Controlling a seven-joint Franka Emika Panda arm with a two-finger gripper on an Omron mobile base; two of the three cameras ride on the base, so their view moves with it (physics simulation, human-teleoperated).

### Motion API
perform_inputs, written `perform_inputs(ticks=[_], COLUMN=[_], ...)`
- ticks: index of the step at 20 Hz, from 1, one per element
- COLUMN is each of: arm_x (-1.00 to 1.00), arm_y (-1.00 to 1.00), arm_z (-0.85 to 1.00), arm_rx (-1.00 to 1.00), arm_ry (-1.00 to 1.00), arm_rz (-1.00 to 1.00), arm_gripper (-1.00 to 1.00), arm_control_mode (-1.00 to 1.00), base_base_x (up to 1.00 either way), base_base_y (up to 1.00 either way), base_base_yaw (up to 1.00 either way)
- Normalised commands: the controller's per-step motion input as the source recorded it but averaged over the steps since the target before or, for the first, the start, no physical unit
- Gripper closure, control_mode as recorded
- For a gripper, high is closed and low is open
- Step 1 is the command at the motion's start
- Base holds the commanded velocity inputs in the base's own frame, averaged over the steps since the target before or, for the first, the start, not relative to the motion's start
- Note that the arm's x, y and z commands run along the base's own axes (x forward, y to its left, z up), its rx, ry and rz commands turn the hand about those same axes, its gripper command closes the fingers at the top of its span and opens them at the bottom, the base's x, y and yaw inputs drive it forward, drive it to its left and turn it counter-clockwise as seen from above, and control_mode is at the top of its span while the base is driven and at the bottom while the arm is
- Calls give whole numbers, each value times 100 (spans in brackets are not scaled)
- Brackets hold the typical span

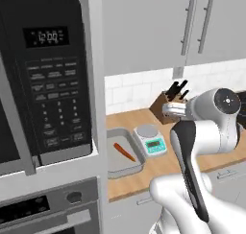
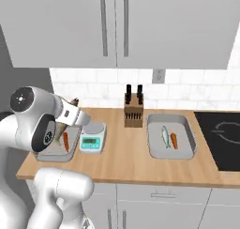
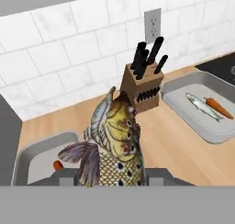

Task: Place one carrot and one fish in each tupperware on the nearby counter, to pack two identical lunches.

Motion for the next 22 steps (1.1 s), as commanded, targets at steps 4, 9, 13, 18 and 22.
perform_inputs(ticks=[4, 9, 13, 18, 22], arm_x=[0, 0, 24, 34, 39], arm_y=[0, 0, 3, 38, 65], arm_z=[0, 0, -13, -51, -87], arm_rx=[0, 0, 0, -2, 6], arm_ry=[0, 0, 2, 1, 15], arm_rz=[0, 0, 3, -9, -7], arm_gripper=[100, 100, 100, 100, 100], arm_control_mode=[100, 100, -100, -100, -100], base_base_x=[79, 24, 21, 0, 0], base_base_y=[-28, -19, 3, 0, 0], base_base_yaw=[76, 76, 24, 0, 0])
